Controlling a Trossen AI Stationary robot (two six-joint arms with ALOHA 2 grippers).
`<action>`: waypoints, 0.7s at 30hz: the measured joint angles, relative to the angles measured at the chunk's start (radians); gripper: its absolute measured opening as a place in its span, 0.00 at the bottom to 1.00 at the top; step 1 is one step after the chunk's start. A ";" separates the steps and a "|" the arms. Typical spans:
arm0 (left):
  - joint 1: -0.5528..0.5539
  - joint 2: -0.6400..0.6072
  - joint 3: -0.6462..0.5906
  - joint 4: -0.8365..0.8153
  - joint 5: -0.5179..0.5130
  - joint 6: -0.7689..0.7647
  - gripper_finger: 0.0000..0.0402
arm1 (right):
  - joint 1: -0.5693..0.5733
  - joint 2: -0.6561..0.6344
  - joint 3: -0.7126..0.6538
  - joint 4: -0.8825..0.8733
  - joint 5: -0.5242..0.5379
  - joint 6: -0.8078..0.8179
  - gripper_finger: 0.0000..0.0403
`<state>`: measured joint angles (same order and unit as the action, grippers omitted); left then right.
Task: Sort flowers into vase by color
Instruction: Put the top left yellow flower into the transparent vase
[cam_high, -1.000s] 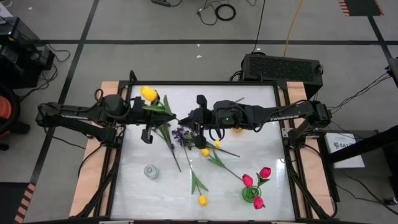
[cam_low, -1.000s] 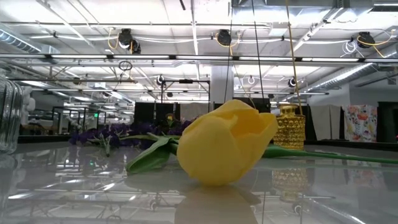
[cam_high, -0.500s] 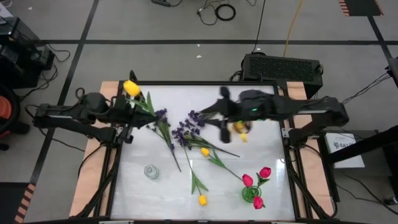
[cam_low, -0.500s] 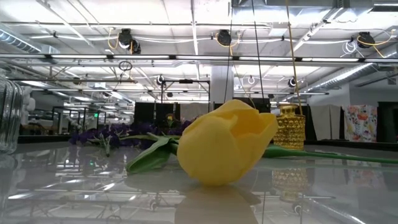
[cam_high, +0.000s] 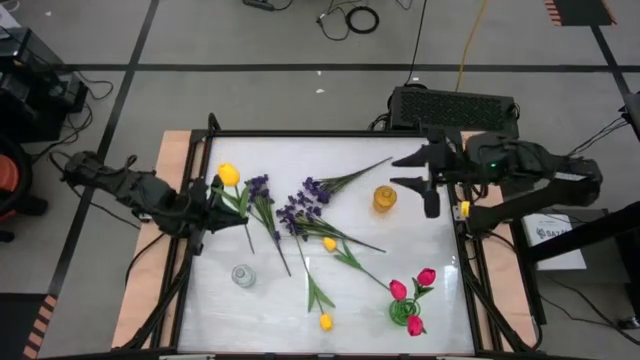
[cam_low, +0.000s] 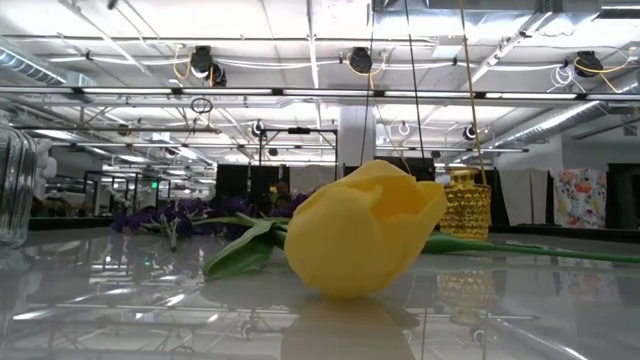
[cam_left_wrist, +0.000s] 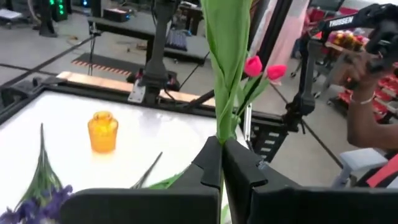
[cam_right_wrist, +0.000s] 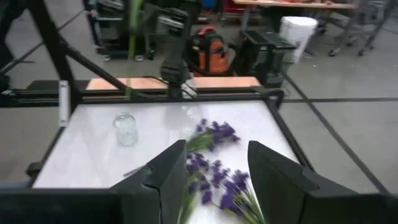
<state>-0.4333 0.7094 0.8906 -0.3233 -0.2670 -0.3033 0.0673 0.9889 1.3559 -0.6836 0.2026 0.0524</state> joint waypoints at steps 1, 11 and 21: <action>-0.030 0.000 0.000 -0.009 -0.032 -0.006 0.01 | 0.000 -0.024 -0.031 0.018 0.008 0.010 0.41; -0.273 0.010 -0.014 -0.111 -0.372 -0.110 0.01 | 0.000 -0.207 -0.341 0.239 0.006 0.064 0.41; -0.446 0.043 -0.109 -0.111 -0.624 -0.354 0.01 | 0.000 -0.262 -0.410 0.282 0.006 0.083 0.41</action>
<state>-0.8791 0.7520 0.7815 -0.4342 -0.8911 -0.6573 0.0673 0.7271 0.9459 -0.4013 0.2081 0.1356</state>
